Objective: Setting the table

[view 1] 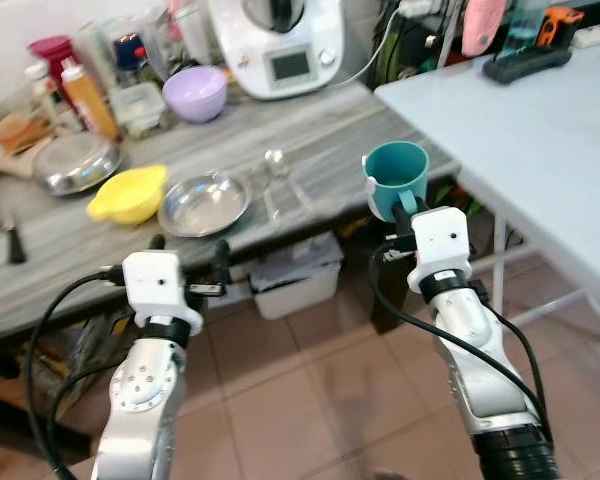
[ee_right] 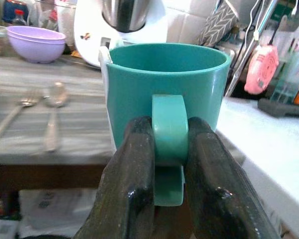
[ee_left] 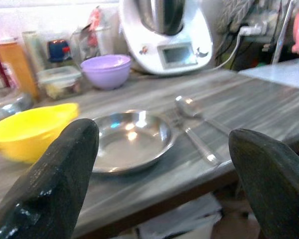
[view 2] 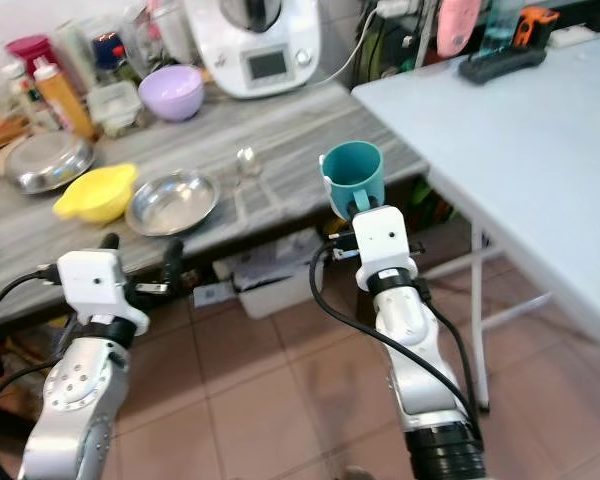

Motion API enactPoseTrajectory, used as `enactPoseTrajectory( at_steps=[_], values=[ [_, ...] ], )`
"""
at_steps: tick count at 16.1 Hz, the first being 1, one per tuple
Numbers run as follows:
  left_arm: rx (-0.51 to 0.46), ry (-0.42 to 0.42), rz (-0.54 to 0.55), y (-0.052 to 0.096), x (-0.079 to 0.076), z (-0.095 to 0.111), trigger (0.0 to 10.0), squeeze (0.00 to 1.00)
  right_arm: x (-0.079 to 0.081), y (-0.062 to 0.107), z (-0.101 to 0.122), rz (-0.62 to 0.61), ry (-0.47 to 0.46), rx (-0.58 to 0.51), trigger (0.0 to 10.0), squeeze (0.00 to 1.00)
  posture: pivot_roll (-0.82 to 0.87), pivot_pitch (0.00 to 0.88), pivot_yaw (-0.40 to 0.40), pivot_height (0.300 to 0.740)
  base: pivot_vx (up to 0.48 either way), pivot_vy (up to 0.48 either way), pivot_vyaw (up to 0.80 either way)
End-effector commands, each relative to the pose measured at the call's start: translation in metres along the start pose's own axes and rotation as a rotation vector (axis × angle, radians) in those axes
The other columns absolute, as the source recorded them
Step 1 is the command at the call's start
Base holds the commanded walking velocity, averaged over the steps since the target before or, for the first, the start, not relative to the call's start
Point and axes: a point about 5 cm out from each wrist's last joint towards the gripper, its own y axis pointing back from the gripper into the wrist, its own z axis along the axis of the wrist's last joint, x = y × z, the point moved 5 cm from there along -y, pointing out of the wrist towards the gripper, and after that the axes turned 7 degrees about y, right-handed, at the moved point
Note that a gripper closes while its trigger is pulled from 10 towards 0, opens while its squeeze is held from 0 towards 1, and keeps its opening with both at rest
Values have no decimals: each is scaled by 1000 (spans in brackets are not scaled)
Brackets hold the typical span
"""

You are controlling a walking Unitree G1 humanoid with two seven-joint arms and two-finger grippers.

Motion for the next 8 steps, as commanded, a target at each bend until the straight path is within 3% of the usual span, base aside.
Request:
enactPoseTrajectory(
  at_steps=[1,6,8],
  values=[
    [11,-3,14,4,4,-2,10000,0,1,-1,9,1,3,-37,10000,0,-64,103,91,740,480,0,769],
    [6,-6,21,9,5,1,10000,0,1,-1,10,3,1,-42,10000,0,-60,102,86,740,480,0,581],
    [6,-6,25,11,5,2,10000,0,0,0,12,2,2,-46,10000,0,-61,102,87,740,412,0,0]
  ],
)
